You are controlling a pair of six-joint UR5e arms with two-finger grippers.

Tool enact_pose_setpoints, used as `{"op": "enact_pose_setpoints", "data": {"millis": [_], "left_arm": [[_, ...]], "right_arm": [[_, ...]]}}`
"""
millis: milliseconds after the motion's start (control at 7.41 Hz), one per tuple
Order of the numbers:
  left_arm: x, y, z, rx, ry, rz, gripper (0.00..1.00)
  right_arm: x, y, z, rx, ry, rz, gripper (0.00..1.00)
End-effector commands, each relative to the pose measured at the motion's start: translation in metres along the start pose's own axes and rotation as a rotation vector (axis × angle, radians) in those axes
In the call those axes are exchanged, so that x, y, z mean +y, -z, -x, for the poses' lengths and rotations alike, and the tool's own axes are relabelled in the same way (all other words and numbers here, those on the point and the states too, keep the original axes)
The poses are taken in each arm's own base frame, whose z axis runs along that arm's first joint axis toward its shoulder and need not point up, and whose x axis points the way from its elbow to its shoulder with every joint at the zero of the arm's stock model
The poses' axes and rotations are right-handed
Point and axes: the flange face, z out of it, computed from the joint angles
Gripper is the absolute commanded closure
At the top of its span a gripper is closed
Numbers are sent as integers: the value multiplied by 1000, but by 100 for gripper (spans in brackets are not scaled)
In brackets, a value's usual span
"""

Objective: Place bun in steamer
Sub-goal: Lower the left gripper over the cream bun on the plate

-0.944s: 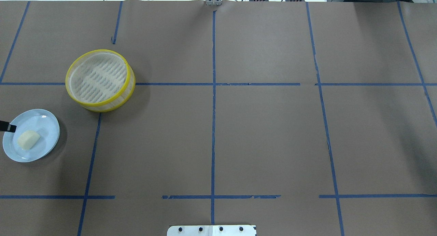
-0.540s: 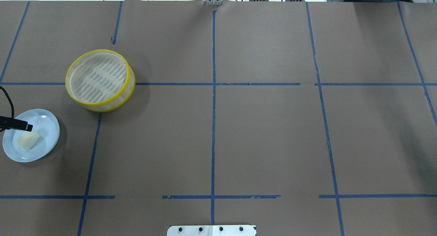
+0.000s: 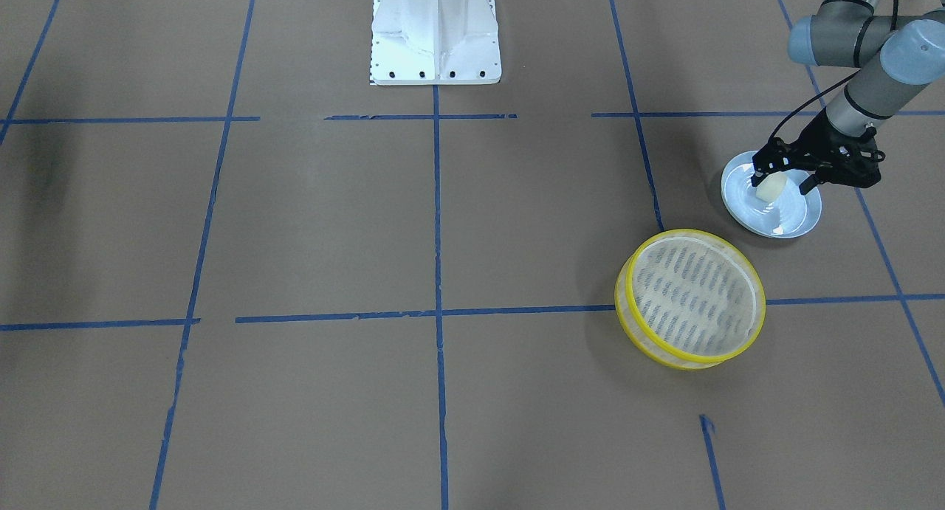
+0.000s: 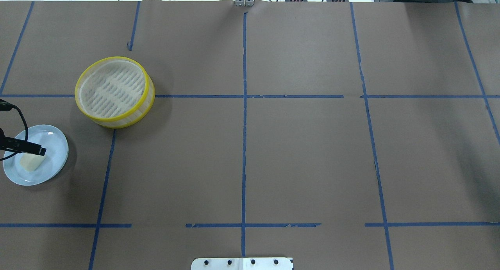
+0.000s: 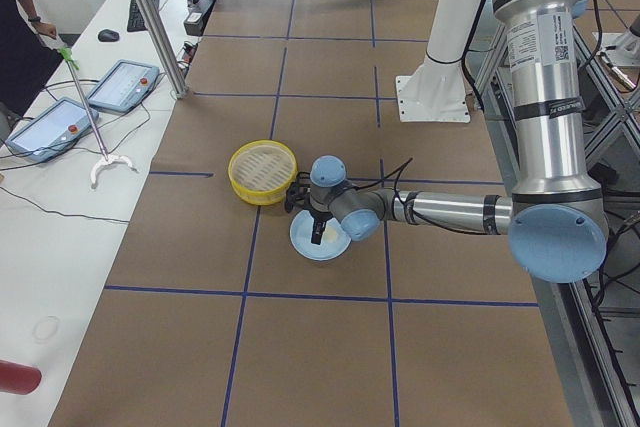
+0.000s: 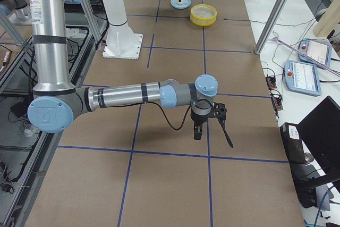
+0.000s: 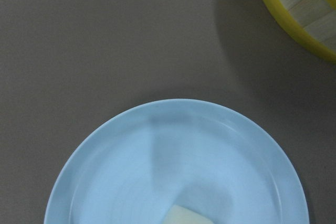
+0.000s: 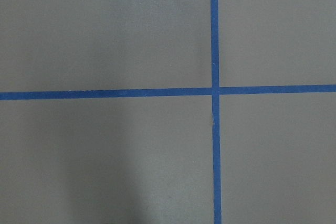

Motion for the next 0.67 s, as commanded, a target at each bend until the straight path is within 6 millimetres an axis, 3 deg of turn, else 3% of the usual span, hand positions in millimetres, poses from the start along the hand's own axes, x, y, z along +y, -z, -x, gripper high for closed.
{"op": "enact_pose_setpoints", "data": {"millis": [0, 540], "left_arm": [[10, -13, 1, -13, -6, 32, 0], [13, -14, 3, -15, -13, 39, 0]], "right_arm": [[0, 0, 0, 0, 0, 0, 0], [0, 0, 0, 0, 0, 0, 0]]}}
